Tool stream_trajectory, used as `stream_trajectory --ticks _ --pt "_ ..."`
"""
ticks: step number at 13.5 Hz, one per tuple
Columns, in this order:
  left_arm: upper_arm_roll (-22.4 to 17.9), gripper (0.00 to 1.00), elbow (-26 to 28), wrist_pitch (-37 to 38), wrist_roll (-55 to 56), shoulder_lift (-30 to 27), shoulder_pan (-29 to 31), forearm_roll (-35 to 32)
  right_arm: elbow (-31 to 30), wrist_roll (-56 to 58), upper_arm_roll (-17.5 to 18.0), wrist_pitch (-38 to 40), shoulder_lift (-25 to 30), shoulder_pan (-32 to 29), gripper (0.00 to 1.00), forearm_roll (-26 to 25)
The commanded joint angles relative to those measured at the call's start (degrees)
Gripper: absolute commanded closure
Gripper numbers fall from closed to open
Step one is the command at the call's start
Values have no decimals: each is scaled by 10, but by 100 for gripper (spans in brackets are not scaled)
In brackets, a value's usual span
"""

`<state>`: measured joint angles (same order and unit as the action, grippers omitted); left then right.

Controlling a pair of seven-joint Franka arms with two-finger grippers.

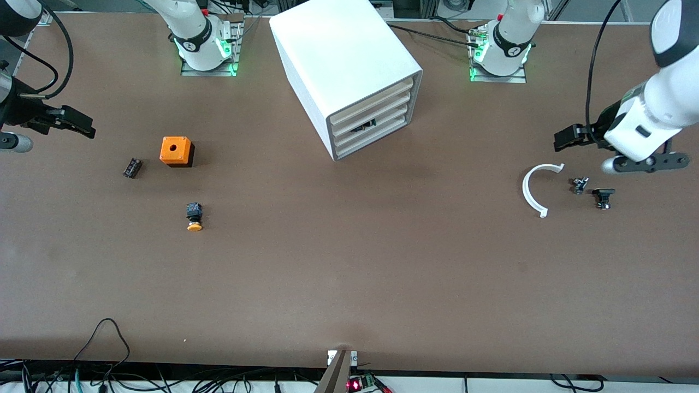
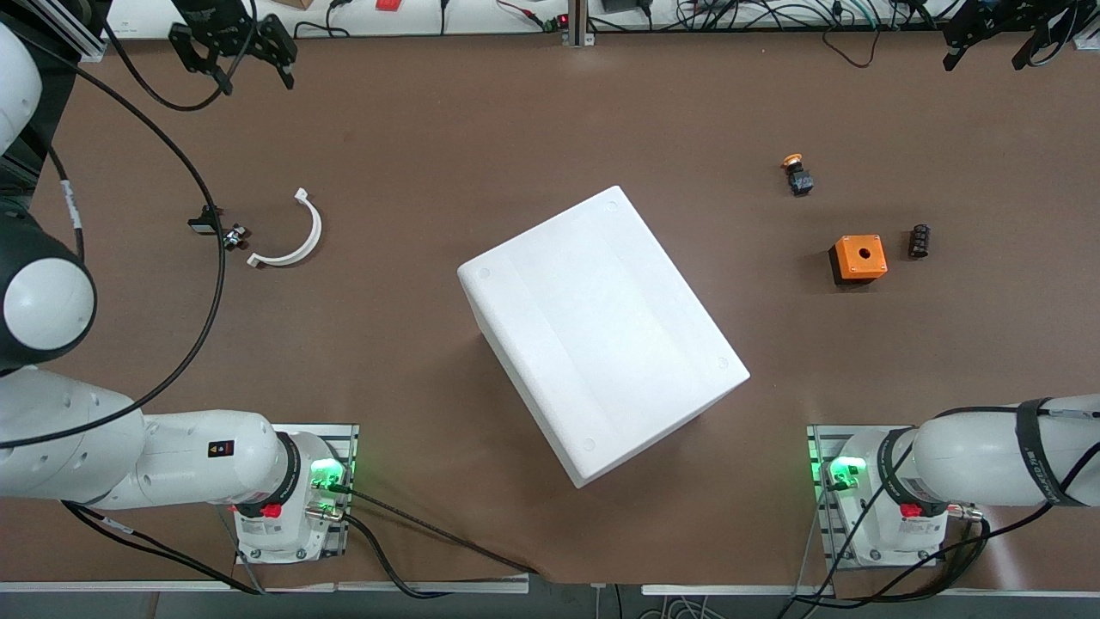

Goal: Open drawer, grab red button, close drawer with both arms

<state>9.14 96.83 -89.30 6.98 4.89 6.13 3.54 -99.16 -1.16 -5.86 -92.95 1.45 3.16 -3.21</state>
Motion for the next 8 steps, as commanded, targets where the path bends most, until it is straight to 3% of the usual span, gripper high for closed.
stream_trajectory --ticks 1,4,8 --pt "2 0 -12 30 -89 98 32 102 -9 9 0 -2 10 0 0 8" --pt "7 0 72 19 -127 174 16 237 -9 9 0 -2 10 0 0 7" --pt "19 0 151 -35 -227 248 -65 411 -8 7 0 -2 9 0 0 7"
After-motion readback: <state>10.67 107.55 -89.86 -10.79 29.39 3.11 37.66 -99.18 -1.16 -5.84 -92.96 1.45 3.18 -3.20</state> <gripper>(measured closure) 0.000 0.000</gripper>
